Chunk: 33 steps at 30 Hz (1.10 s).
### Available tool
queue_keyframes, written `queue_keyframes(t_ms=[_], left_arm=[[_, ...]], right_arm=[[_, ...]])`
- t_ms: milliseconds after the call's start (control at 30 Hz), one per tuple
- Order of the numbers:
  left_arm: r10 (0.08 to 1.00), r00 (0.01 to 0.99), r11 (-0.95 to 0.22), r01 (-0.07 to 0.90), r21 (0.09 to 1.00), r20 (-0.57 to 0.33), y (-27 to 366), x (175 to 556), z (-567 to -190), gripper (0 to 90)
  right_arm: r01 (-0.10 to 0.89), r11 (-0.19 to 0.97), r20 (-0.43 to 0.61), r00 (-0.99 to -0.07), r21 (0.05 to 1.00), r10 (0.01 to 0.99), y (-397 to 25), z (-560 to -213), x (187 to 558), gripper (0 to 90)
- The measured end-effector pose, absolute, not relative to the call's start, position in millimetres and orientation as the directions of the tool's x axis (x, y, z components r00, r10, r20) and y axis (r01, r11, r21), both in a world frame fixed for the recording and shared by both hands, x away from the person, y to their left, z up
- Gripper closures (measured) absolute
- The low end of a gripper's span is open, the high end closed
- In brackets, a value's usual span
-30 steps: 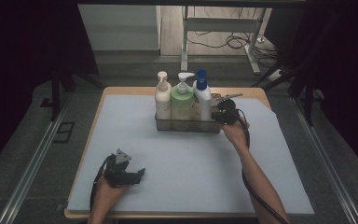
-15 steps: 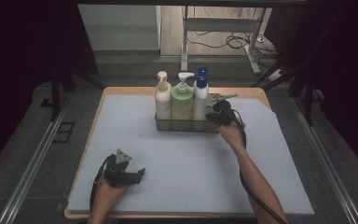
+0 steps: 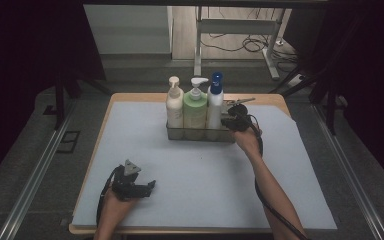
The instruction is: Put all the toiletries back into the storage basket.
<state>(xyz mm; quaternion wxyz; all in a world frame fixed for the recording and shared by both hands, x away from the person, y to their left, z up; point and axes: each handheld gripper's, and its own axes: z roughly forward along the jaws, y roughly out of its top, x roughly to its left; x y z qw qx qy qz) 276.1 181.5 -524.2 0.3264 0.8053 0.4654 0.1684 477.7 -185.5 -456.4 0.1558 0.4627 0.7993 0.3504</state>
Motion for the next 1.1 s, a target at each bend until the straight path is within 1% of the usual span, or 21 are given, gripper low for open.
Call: queue_keyframes(t_ms=[400,433,467,733,800,900,1100], left_arm=[[0.86,0.51,-0.354,0.64,0.683,-0.032,181.4,276.2,-524.2,12.0],[0.86,0.51,-0.354,0.64,0.682,-0.032,181.5,276.2,-524.2,12.0],[0.86,0.51,-0.354,0.64,0.683,-0.032,181.4,276.2,-524.3,12.0],[0.86,0.51,-0.354,0.639,0.683,-0.032,181.4,276.1,-524.2,12.0],[0.86,0.51,-0.354,0.639,0.683,-0.032,181.4,276.1,-524.3,12.0],[0.86,0.51,-0.354,0.639,0.683,-0.032,181.4,276.1,-524.3,12.0],[0.86,0.51,-0.354,0.639,0.683,-0.032,181.4,276.1,-524.3,12.0]], right_arm=[[0.63,0.321,0.087,-0.528,0.707,0.845,-187.0,-457.6,472.7,89.7],[0.629,0.321,0.085,-0.527,0.708,0.845,-187.1,-457.5,472.6,87.6],[0.626,0.327,0.068,-0.521,0.708,0.851,-186.9,-457.2,472.4,83.1],[0.611,0.33,0.039,-0.509,0.719,0.86,-191.7,-452.3,469.1,68.6],[0.608,0.331,0.04,-0.514,0.721,0.857,-192.7,-451.3,467.4,66.3],[0.6,0.342,0.023,-0.516,0.723,0.856,-194.0,-450.6,464.8,58.9],[0.587,0.356,0.008,-0.526,0.728,0.851,-198.3,-448.2,459.9,47.8]])
